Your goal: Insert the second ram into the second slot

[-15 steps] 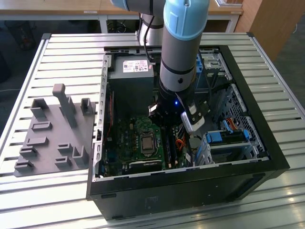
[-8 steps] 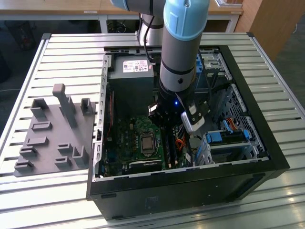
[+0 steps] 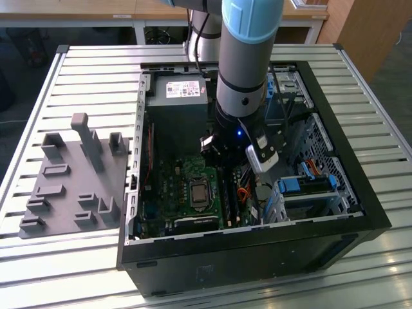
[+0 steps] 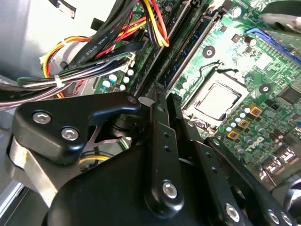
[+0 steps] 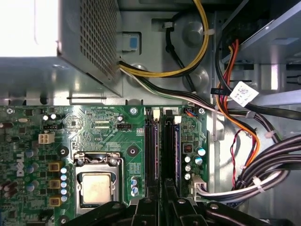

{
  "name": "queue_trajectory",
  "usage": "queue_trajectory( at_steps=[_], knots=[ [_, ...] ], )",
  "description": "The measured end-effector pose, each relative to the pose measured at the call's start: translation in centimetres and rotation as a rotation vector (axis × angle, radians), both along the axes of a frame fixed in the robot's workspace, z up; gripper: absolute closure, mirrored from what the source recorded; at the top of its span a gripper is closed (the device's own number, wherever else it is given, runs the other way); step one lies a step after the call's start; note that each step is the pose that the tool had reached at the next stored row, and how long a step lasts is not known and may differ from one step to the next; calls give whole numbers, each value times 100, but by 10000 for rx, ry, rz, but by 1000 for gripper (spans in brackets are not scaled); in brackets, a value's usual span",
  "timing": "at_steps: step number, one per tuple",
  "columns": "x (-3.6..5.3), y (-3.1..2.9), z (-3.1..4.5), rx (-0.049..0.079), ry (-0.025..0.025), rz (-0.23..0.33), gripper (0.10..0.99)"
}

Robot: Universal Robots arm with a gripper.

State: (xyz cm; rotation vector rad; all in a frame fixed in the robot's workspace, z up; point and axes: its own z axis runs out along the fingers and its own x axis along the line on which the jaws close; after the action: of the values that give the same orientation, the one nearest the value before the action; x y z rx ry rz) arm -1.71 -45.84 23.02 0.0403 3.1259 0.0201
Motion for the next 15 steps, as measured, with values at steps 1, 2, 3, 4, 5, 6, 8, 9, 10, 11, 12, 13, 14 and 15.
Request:
queue_trajectory(
  at_steps=[1, 2, 3, 4, 5, 6, 8, 9, 10, 11, 12, 13, 14, 15],
  knots=[
    [0, 0, 2, 2, -1, 0, 878],
    [0, 0, 2, 3, -1, 0, 890],
    [0, 1, 2, 3, -1, 0, 890],
    [0, 0, 2, 1, -1, 0, 957],
    [0, 0, 3, -1, 0, 0, 957],
    [0, 0, 0, -2, -2, 0, 980],
    [0, 0, -4, -1, -3, 1, 980],
    [1, 0, -10, 0, -4, 1, 980],
    [1, 0, -17, -1, -4, 1, 980],
    [1, 0, -23, -6, -4, 1, 980],
    [1, 0, -30, -12, -4, 1, 980],
    [0, 0, -40, -18, -4, 0, 980],
    [0, 0, -51, -27, -4, 0, 980],
    [1, 0, -60, -34, -4, 1, 980]
  ],
)
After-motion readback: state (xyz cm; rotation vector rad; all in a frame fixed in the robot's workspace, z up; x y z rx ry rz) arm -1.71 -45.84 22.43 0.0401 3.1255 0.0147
